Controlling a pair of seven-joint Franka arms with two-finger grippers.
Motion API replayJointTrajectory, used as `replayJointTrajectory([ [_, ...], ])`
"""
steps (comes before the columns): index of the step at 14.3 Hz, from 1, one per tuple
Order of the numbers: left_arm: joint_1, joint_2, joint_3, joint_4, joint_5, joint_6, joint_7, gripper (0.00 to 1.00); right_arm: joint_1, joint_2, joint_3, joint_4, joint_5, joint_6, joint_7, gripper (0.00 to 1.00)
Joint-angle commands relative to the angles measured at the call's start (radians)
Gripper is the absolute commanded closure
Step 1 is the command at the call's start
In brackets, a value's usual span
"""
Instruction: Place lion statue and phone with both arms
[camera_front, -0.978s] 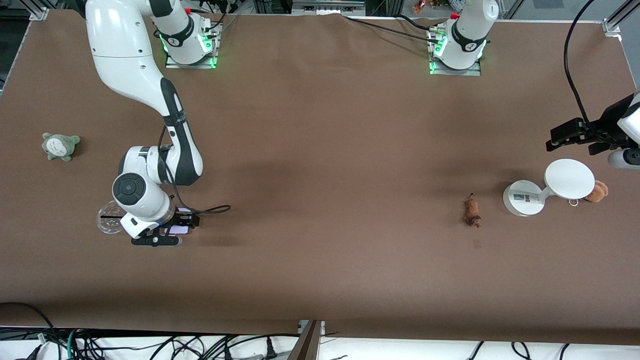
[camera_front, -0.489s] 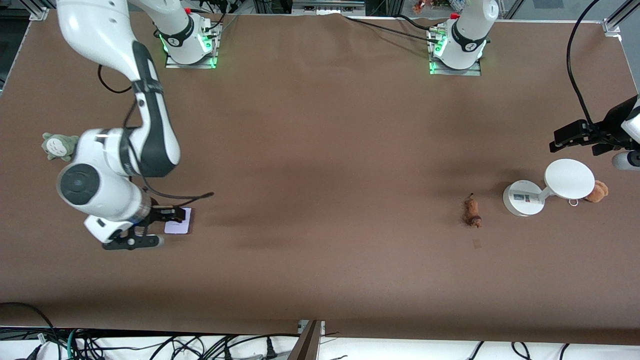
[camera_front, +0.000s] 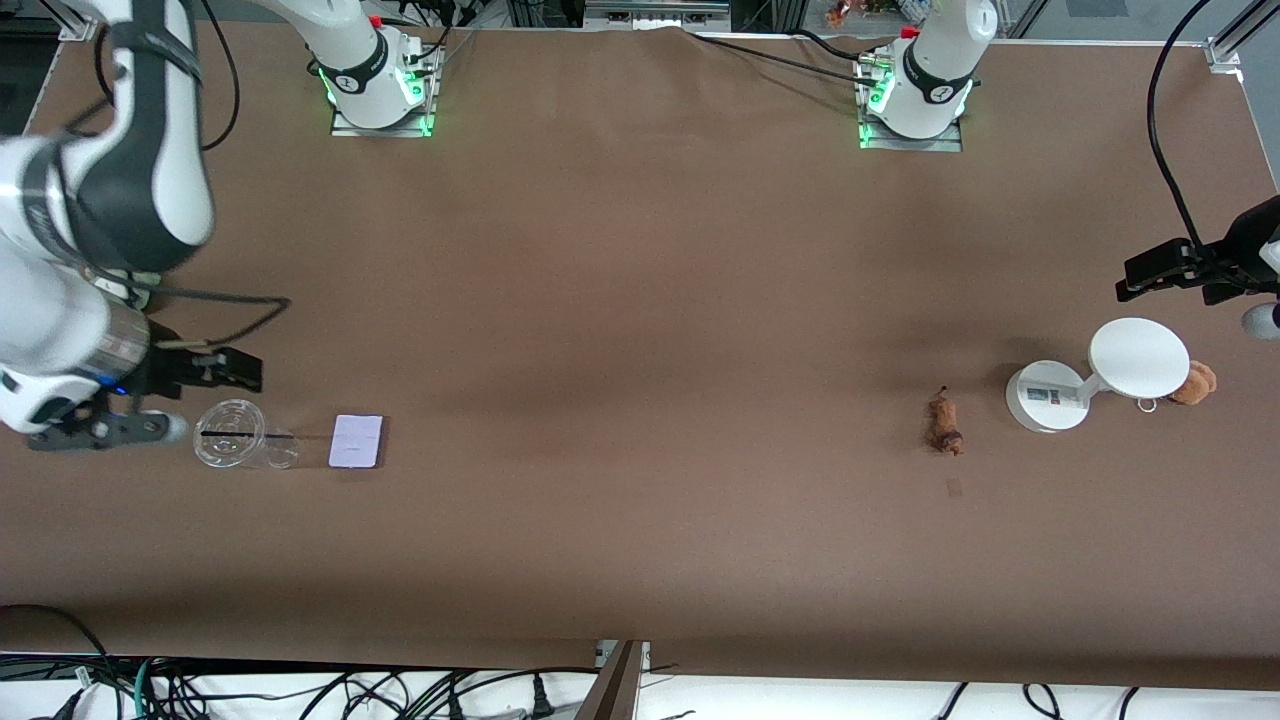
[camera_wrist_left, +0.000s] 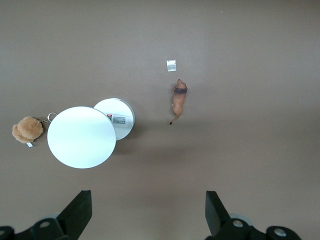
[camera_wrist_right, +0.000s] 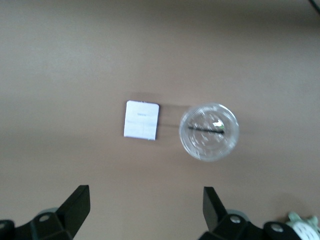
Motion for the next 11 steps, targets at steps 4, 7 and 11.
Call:
replayJointTrajectory([
  [4, 0.002, 0.004, -0.005, 0.027, 0.026, -0.026, 0.008, 0.00, -0.213, -0.230, 0.232, -0.135, -0.055, -0.130, -0.009, 0.00],
  [7, 0.002, 0.003, -0.005, 0.027, 0.026, -0.027, 0.008, 0.00, -0.300, -0.331, 0.332, -0.218, -0.171, -0.155, -0.013, 0.00],
  [11, 0.002, 0.004, -0.005, 0.027, 0.026, -0.027, 0.008, 0.00, -0.343, -0.396, 0.368, -0.234, -0.170, -0.164, -0.020, 0.00],
])
